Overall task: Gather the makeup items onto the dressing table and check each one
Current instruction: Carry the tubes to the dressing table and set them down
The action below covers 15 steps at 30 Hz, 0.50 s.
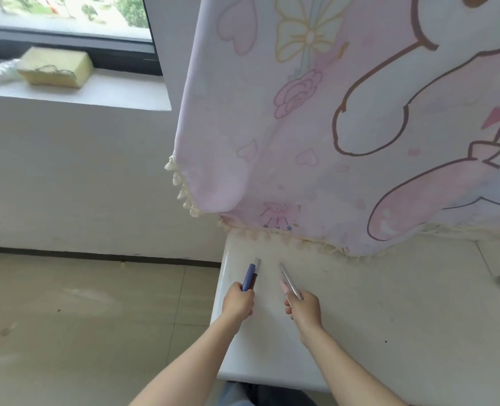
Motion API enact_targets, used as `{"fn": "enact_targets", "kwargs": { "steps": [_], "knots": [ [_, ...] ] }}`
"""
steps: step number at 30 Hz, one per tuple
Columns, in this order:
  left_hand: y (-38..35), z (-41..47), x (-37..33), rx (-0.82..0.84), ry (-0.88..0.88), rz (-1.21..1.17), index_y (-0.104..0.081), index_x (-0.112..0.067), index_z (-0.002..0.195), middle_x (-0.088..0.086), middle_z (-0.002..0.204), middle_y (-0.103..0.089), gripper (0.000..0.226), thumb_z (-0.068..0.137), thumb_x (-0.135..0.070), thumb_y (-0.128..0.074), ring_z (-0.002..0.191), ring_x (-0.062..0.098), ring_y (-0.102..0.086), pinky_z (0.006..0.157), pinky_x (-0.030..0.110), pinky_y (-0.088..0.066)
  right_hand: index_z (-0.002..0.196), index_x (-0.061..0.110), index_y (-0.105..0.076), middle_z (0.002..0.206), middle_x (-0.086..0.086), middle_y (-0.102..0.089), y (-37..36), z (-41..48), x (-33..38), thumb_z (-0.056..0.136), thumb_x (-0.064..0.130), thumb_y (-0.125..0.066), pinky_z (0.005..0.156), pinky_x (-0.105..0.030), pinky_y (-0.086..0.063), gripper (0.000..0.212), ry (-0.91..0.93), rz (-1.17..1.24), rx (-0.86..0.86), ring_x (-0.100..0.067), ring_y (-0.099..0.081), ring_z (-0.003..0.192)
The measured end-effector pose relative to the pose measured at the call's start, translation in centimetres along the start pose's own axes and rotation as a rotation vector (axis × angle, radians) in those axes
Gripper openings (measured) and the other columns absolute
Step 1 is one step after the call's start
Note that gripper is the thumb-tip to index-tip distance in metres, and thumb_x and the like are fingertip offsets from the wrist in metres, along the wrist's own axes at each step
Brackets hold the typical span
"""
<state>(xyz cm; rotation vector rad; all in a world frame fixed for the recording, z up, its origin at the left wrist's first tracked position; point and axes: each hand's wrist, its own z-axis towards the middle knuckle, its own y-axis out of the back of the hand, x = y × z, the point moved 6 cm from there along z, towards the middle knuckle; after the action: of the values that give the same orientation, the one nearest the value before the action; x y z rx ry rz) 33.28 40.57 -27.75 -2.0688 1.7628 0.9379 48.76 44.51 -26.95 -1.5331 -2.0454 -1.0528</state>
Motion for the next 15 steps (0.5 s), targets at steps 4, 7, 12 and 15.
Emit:
{"fn": "enact_targets", "kwargs": {
  "steps": [4, 7, 12, 15],
  "knots": [
    [-0.3, 0.8, -0.8, 0.004, 0.013, 0.018, -0.044, -0.008, 0.09, 0.007, 0.069, -0.048, 0.01, 0.087, -0.002, -0.036, 0.053, 0.018, -0.046, 0.048, 0.022, -0.039, 0.064, 0.01, -0.049, 0.059, -0.001, -0.052, -1.2, 1.2, 0.2, 0.088, 0.025, -0.056, 0.055, -0.026, -0.04, 0.029, -0.018, -0.013, 0.008, -0.015, -0.047, 0.05],
    [-0.6, 1.1, -1.0, 0.001, 0.016, 0.07, -0.045, -0.006, 0.091, 0.007, 0.067, -0.05, 0.01, 0.086, -0.001, -0.037, 0.052, 0.019, -0.049, 0.052, 0.026, -0.044, 0.07, 0.009, -0.053, 0.058, -0.001, -0.052, -2.1, 1.3, 0.5, 0.087, 0.037, -0.058, 0.06, -0.028, -0.043, 0.033, -0.026, -0.019, 0.034, -0.014, -0.055, 0.052],
    [-0.7, 1.6, -1.3, -0.028, 0.0, 0.21, -0.047, -0.007, 0.087, 0.003, 0.066, -0.049, 0.005, 0.082, -0.007, -0.044, 0.063, 0.026, -0.052, 0.073, 0.037, -0.053, 0.063, 0.013, -0.046, 0.064, -0.004, -0.056, -2.9, 1.4, 0.7, 0.089, 0.039, -0.052, 0.061, -0.031, -0.043, 0.037, 0.017, -0.143, 0.092, -0.02, -0.052, 0.061],
    [-0.9, 1.4, -1.4, -0.039, -0.029, 0.313, -0.046, -0.009, 0.085, -0.001, 0.066, -0.046, 0.005, 0.085, -0.014, -0.048, 0.069, 0.024, -0.051, 0.065, 0.031, -0.048, 0.071, 0.012, -0.052, 0.081, -0.01, -0.064, -2.7, 1.4, 0.8, 0.091, 0.016, -0.043, 0.07, -0.032, -0.045, 0.023, 0.034, -0.172, 0.101, -0.024, -0.056, 0.07]
  ]
}}
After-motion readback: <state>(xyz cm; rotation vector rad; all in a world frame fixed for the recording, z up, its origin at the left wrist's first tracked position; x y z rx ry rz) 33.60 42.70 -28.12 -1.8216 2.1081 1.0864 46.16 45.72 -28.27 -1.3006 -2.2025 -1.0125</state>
